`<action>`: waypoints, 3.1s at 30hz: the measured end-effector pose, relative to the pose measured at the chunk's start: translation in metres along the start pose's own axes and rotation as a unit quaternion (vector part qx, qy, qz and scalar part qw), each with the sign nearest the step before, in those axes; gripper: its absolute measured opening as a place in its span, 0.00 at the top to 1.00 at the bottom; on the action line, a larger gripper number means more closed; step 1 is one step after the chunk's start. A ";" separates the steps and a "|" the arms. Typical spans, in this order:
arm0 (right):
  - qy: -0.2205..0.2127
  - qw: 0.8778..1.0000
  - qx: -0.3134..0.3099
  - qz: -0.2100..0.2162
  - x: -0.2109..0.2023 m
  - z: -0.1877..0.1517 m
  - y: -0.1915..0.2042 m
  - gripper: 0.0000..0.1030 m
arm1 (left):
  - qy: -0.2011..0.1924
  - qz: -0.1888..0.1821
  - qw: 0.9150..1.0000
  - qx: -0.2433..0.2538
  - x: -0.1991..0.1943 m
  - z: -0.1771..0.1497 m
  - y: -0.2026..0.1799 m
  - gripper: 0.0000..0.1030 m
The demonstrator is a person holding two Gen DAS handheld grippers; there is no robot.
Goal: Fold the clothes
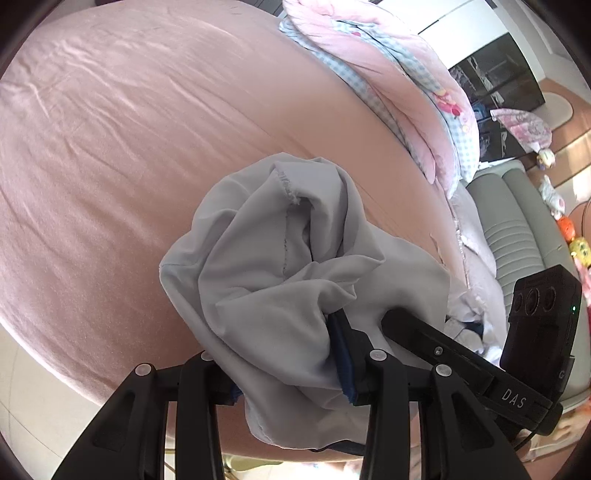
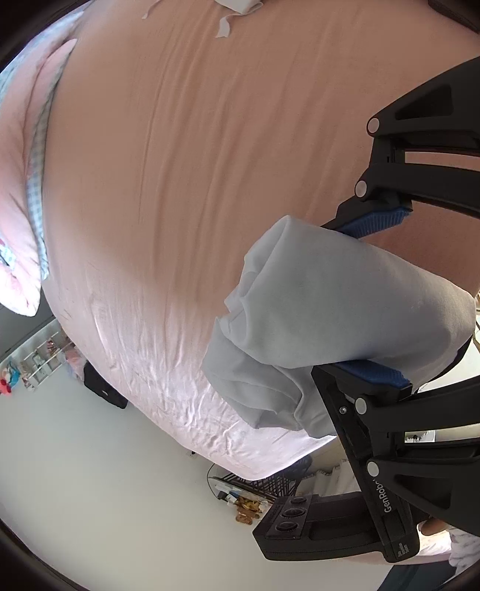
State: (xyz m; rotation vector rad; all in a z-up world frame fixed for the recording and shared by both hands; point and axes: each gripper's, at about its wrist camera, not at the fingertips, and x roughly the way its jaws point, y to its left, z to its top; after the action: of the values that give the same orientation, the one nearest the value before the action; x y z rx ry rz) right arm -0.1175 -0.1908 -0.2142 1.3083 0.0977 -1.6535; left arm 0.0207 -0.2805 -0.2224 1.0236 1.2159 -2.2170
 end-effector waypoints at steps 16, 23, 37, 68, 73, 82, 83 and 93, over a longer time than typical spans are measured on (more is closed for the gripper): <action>-0.011 0.996 0.088 -0.022 0.000 -0.016 -0.029 0.31 | 0.058 0.050 0.979 0.190 -0.022 0.013 -0.032 0.26; -0.026 0.990 0.140 -0.007 -0.006 -0.025 -0.038 0.28 | 0.074 0.073 0.963 0.251 -0.022 0.023 -0.044 0.23; -0.025 0.985 0.169 0.015 0.000 -0.041 -0.035 0.25 | 0.069 0.110 0.940 0.316 -0.027 0.037 -0.069 0.14; -0.032 0.982 0.180 0.043 -0.002 -0.064 -0.052 0.19 | 0.206 0.066 0.948 0.235 0.057 0.082 -0.003 0.04; -0.036 0.982 0.183 0.041 0.001 -0.062 -0.051 0.18 | 0.245 -0.001 0.959 0.144 0.067 0.079 0.027 0.04; -0.057 0.971 0.226 0.051 0.007 -0.061 -0.055 0.18 | 0.168 0.011 0.974 0.154 0.057 0.048 0.013 0.03; -0.059 0.971 0.227 0.051 0.007 -0.060 -0.055 0.18 | 0.158 0.014 0.974 0.159 0.056 0.046 0.009 0.07; -0.072 0.967 0.238 0.054 0.010 -0.061 -0.056 0.40 | 0.064 0.074 0.969 0.228 0.046 0.041 -0.005 0.38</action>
State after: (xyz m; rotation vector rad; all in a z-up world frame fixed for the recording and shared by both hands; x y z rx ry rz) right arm -0.1149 -0.1327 -0.2739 1.5056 -0.4772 -1.7333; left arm -0.0295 -0.3129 -0.2404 1.3995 0.6552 -2.3929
